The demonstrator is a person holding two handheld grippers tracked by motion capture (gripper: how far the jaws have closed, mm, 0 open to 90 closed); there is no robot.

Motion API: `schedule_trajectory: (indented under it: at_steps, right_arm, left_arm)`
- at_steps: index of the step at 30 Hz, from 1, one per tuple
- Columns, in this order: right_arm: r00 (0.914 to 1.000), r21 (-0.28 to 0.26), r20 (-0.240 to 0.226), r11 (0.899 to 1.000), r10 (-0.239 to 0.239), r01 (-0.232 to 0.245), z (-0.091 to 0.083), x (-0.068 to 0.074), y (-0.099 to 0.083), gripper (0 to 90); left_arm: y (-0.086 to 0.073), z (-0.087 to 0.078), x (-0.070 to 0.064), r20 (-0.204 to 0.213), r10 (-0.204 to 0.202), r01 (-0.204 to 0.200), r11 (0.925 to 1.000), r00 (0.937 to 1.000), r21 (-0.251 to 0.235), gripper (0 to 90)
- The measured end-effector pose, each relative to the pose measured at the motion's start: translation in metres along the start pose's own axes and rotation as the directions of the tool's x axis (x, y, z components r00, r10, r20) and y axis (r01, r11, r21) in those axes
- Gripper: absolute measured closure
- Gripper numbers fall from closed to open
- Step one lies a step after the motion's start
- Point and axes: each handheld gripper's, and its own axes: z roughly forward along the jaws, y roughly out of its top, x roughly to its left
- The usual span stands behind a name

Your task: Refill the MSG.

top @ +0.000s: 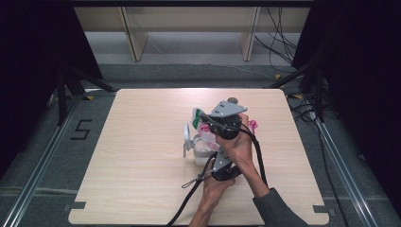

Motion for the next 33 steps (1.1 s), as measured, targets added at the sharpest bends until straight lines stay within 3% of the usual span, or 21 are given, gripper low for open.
schedule_trajectory:
  at_steps: [4, 6, 7, 12, 13, 17, 24, 26, 27, 31, 33]
  right_arm:
    - [0.9998, 0.004, 0.012, 1.0, -0.018, 0.018, 0.004, 0.0, -0.001, 89.8]
    - [1.0, 0.01, 0.005, 1.0, -0.008, 0.008, 0.007, -0.001, -0.001, 89.7]
    - [0.9998, 0.0, 0.019, 1.0, -0.012, 0.012, 0.007, -0.002, -0.001, 89.7]
    - [0.9998, 0.011, 0.006, 1.0, -0.019, 0.019, 0.006, -0.003, 0.0, 89.7]
    - [1.0, 0.016, 0.004, 1.0, -0.006, 0.006, 0.008, -0.002, 0.0, 89.7]
    - [0.9998, 0.0, 0.006, 1.0, 0.017, -0.017, 0.006, -0.003, 0.0, 89.8]
    - [1.0, 0.02, -0.007, 1.0, -0.004, 0.004, 0.009, -0.002, -0.001, 89.7]
    - [0.9999, 0.009, -0.003, 1.0, -0.013, 0.013, 0.008, -0.003, 0.0, 89.7]
    - [0.9999, -0.002, 0.007, 1.0, -0.011, 0.011, 0.009, -0.002, 0.0, 89.7]
    - [0.9999, 0.023, -0.004, 1.0, -0.012, 0.012, 0.011, -0.001, -0.001, 89.6]
    - [1.0, 0.012, 0.004, 1.0, -0.007, 0.007, 0.01, -0.001, 0.0, 89.7]
  left_arm:
    - [-0.001, 0.004, 0.003, 0.021, -0.021, 0.022, 0.9996, 0.9995, -0.02, 77.3]
    - [0.0, 0.002, 0.003, 0.011, -0.022, 0.022, 0.9997, 0.9997, -0.005, 77.3]
    - [-0.001, 0.004, 0.004, 0.023, -0.023, 0.024, 0.9994, 0.9995, -0.025, 77.3]
    - [-0.001, 0.002, 0.003, 0.011, -0.017, 0.017, 0.9998, 0.9998, -0.004, 77.3]
    - [-0.001, 0.003, 0.003, 0.02, -0.019, 0.02, 0.9996, 0.9996, -0.02, 77.2]
    - [0.0, 0.001, 0.003, 0.013, -0.016, 0.016, 0.9999, 0.9998, -0.005, 77.3]
    - [-0.001, 0.001, 0.004, 0.022, -0.017, 0.017, 0.9997, 0.9996, -0.017, 77.3]
    - [-0.001, 0.001, 0.005, 0.014, -0.012, 0.012, 0.9999, 0.9998, -0.006, 77.3]
    - [-0.001, 0.002, 0.005, 0.027, -0.017, 0.017, 0.9995, 0.9995, -0.026, 77.3]
    - [-0.001, 0.001, 0.005, 0.02, -0.016, 0.016, 0.9998, 0.9997, -0.01, 77.2]
    - [0.0, 0.0, 0.005, 0.015, -0.013, 0.013, 0.9999, 0.9998, -0.008, 77.3]
